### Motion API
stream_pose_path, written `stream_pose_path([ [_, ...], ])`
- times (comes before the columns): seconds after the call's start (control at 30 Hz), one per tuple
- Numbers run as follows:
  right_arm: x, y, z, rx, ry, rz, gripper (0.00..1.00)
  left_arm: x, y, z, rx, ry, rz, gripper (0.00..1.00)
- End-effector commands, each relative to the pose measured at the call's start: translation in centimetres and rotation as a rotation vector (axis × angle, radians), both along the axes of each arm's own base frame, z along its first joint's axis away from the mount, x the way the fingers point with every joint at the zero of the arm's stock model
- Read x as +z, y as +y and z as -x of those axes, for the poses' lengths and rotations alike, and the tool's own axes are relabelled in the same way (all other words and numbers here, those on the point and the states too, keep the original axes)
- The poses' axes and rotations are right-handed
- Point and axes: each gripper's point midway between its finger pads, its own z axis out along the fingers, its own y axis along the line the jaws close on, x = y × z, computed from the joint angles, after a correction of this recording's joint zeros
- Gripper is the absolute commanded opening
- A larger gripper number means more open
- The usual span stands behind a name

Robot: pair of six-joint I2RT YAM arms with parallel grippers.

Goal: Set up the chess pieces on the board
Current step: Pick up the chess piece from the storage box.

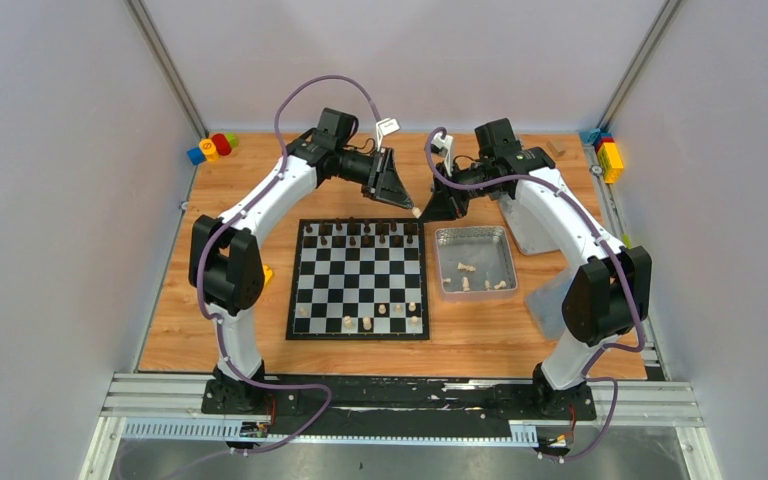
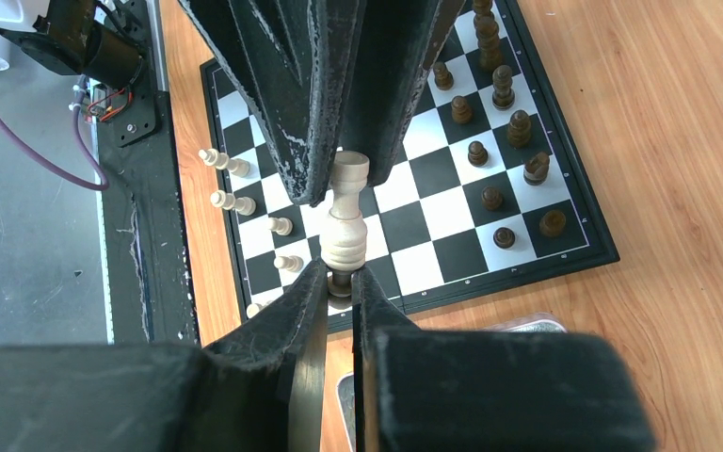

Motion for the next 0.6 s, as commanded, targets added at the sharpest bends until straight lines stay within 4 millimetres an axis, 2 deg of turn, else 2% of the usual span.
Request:
stream_pose_path([
  [0.0, 0.64, 0.64, -0.20, 0.020, -0.033, -0.023, 0.00, 1.73, -0.74, 0.04, -0.025, -0.052, 0.033, 0.36],
  [0.4, 0.48, 0.63, -0.23, 0.018, -0.030, -0.018, 0.00, 0.93, -0.90, 0.32, -0.039, -0.040, 0.024, 0.25],
  [0.57, 0.38, 0.46, -0.01, 0.015, -0.033, -0.012, 0.00, 0.76, -0.75, 0.40, -0.040, -0.051, 0.014, 0.11],
])
